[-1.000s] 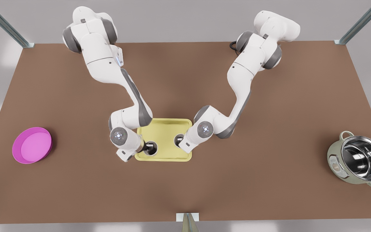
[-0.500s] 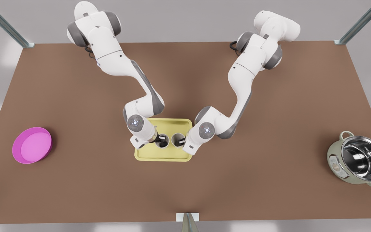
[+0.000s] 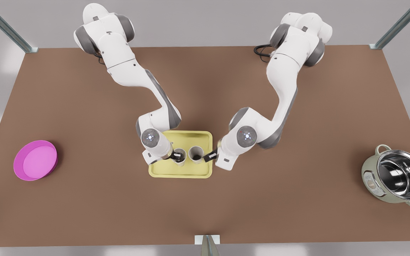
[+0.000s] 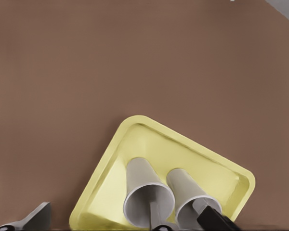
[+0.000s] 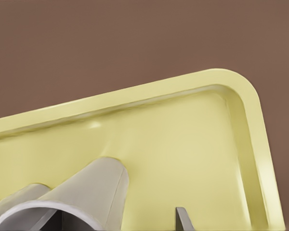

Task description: Use both arms to respectively pick up the white IKEA cups from the middle-left and middle-right positions, then place the white IKEA cups onto the middle-middle tray, ensuring that the cups remain upright and do not tip over

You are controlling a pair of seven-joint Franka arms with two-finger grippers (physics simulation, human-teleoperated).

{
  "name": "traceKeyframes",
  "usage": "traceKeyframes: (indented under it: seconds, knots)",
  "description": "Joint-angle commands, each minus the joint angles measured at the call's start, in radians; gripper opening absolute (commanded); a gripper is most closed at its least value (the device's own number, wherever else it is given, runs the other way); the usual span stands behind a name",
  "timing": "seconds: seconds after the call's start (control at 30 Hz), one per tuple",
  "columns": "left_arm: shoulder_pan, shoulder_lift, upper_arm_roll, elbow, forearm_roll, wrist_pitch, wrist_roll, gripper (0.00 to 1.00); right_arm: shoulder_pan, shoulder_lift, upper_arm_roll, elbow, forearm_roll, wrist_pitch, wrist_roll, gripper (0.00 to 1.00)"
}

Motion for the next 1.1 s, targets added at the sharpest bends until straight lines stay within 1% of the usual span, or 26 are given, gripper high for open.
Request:
traceKeyframes:
  seconds: [0.0,0.03,0.07,0.1,0.13,0.17,0.2,0.23,0.27,0.33,0.4,0.43,0.47,0.5,0.57,0.6,0.63,0.67,0.7,0.77,0.8,0.9,1.0,1.07]
  knots:
    - [0.069,-0.075,0.0,0.026,0.005,-0.301,-0.082,1.0,-0.001,-0.003,0.0,0.002,0.027,0.006,0.021,1.0]
    - [0.119,-0.148,0.001,0.032,0.039,-0.391,0.005,1.0,-0.001,-0.004,0.0,0.003,0.027,0.006,0.021,1.0]
    - [0.195,-0.171,0.003,0.112,0.069,-0.545,0.226,1.0,-0.001,-0.006,0.0,0.003,0.027,0.002,0.021,1.0]
    - [0.258,-0.194,0.001,0.134,0.154,-0.609,0.382,1.0,-0.001,-0.006,0.0,0.002,0.027,0.002,0.021,1.0]
    - [0.296,-0.207,0.003,0.134,0.155,-0.615,0.482,1.0,-0.001,-0.007,-0.002,0.002,0.027,0.001,0.021,1.0]
    - [0.278,-0.291,0.05,0.059,0.158,-0.561,0.566,1.0,-0.001,-0.01,-0.002,0.002,0.027,0.001,0.021,1.0]
    - [0.198,-0.525,0.213,-0.283,0.164,-0.413,0.874,1.0,-0.002,-0.012,-0.002,0.002,0.027,0.001,0.02,1.0]
    - [0.226,-0.511,0.208,-0.278,0.189,-0.48,0.906,1.0,-0.005,-0.023,-0.002,0.0,0.027,0.001,0.021,1.0]
    - [0.223,-0.506,0.202,-0.274,0.215,-0.522,0.91,1.0,-0.019,-0.032,-0.002,0.0,0.027,-0.002,0.02,1.0]
    - [0.226,-0.501,0.192,-0.273,0.201,-0.542,0.909,1.0,-0.024,-0.062,-0.002,-0.001,0.027,-0.019,0.02,1.0]
    - [0.225,-0.493,0.19,-0.274,0.183,-0.543,0.91,1.0,-0.028,-0.174,-0.008,-0.027,0.024,-0.123,0.015,1.0]
    - [0.232,-0.493,0.19,-0.274,0.168,-0.557,0.91,1.0,-0.064,-0.216,-0.008,-0.02,0.024,-0.229,-0.008,1.0]
    - [0.234,-0.493,0.19,-0.274,0.171,-0.577,0.912,1.0,-0.177,-0.21,-0.009,-0.01,0.019,-0.318,-0.195,1.0]
    - [0.238,-0.493,0.19,-0.274,0.166,-0.579,0.912,1.0,-0.274,-0.175,-0.012,0.039,-0.007,-0.413,-0.293,1.0]
    - [0.24,-0.492,0.192,-0.276,0.169,-0.58,0.91,1.0,-0.384,-0.132,-0.012,0.109,-0.18,-0.436,-0.385,1.0]
    - [0.248,-0.493,0.192,-0.276,0.169,-0.579,0.912,1.0,-0.47,-0.076,-0.014,0.195,-0.234,-0.461,-0.567,1.0]
    - [0.248,-0.493,0.192,-0.276,0.167,-0.579,0.912,1.0,-0.533,-0.069,-0.015,0.241,-0.231,-0.462,-0.638,1.0]
    - [0.248,-0.493,0.192,-0.276,0.167,-0.579,0.912,1.0,-0.532,-0.11,-0.015,0.246,-0.237,-0.472,-0.646,1.0]
    - [0.248,-0.492,0.192,-0.276,0.167,-0.579,0.912,1.0,-0.545,-0.197,-0.014,0.234,-0.225,-0.507,-0.646,1.0]
    - [0.248,-0.492,0.192,-0.277,0.167,-0.58,0.912,1.0,-0.507,-0.345,-0.009,0.234,-0.239,-0.652,-0.58,1.0]
    - [0.248,-0.492,0.192,-0.277,0.167,-0.585,0.912,1.0,-0.479,-0.403,-0.008,0.234,-0.285,-0.717,-0.592,1.0]
    - [0.248,-0.492,0.19,-0.277,0.167,-0.596,0.912,1.0,-0.49,-0.431,-0.012,0.224,-0.285,-0.728,-0.652,1.0]
    - [0.248,-0.492,0.192,-0.276,0.167,-0.609,0.912,1.0,-0.499,-0.599,-0.014,-0.038,-0.289,-0.614,-0.652,1.0]
    - [0.251,-0.492,0.192,-0.277,0.164,-0.632,0.91,1.0,-0.504,-0.599,-0.014,-0.033,-0.289,-0.62,-0.652,1.0]
